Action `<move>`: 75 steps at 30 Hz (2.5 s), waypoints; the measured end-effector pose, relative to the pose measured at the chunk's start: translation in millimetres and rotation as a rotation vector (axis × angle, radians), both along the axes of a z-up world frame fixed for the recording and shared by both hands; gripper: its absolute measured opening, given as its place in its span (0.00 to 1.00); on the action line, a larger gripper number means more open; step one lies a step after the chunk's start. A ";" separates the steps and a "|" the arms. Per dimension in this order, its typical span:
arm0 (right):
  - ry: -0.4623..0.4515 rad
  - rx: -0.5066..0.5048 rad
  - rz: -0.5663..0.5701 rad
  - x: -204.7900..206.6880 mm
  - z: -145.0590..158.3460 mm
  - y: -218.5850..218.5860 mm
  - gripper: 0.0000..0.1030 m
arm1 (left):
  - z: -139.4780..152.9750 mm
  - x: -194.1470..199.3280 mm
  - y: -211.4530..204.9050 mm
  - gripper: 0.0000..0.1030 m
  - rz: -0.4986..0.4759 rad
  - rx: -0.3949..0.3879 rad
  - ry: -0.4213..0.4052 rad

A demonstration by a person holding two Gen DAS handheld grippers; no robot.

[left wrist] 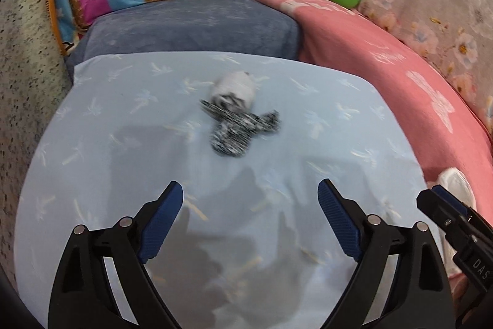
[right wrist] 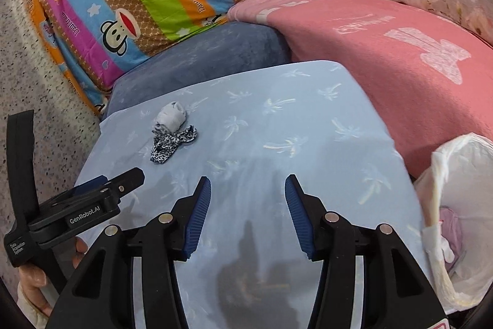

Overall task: Collect trash
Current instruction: 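Withdraw both tools from the bin toward the grey and leopard-print sock bundle, then close the left tool on the grey sock while the right tool grips the leopard-print cloth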

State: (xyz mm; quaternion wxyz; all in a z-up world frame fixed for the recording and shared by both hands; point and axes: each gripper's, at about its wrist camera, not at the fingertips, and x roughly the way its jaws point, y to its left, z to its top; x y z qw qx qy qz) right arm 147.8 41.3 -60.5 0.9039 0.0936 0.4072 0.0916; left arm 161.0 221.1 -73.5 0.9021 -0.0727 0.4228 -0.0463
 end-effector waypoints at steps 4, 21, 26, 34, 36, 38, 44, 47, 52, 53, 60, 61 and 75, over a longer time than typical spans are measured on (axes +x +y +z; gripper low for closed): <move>0.008 0.000 0.035 27.5 -6.9 29.4 0.48 | -1.4 32.7 14.6 0.85 0.012 0.008 0.005; 0.072 -0.010 0.184 105.9 -43.8 106.1 0.48 | -26.9 124.2 8.8 0.50 -0.069 -0.088 0.117; 0.102 0.001 0.208 118.6 -56.3 119.5 0.44 | -26.7 119.7 18.4 0.31 -0.082 -0.126 0.125; 0.150 0.014 0.205 132.0 -72.8 132.6 0.23 | -25.6 118.6 28.8 0.29 -0.073 -0.132 0.122; 0.156 0.019 0.205 133.5 -73.2 133.4 0.17 | -26.2 118.2 29.9 0.29 -0.070 -0.133 0.123; 0.162 0.016 0.209 132.7 -74.2 133.4 0.03 | -25.9 119.1 30.4 0.28 -0.068 -0.139 0.127; 0.160 0.006 0.211 126.2 -70.8 127.0 0.01 | -26.3 110.3 31.3 0.27 -0.069 -0.145 0.130; 0.156 0.019 0.207 119.4 -68.6 121.7 0.01 | -26.7 102.4 31.1 0.27 -0.071 -0.151 0.133; 0.139 0.033 0.198 106.3 -63.9 116.1 0.22 | -28.0 86.7 32.9 0.26 -0.063 -0.171 0.140; 0.135 0.030 0.193 104.2 -63.5 115.6 0.23 | -28.6 83.7 34.2 0.26 -0.059 -0.180 0.144; 0.109 0.003 0.209 108.2 -61.9 125.2 0.26 | -33.3 78.3 43.2 0.25 -0.032 -0.215 0.164; 0.106 0.002 0.206 110.5 -61.6 126.0 0.26 | -33.0 78.0 44.0 0.25 -0.027 -0.217 0.163; 0.131 0.013 0.172 124.0 -71.1 122.5 0.13 | -31.4 75.2 50.2 0.23 -0.009 -0.230 0.145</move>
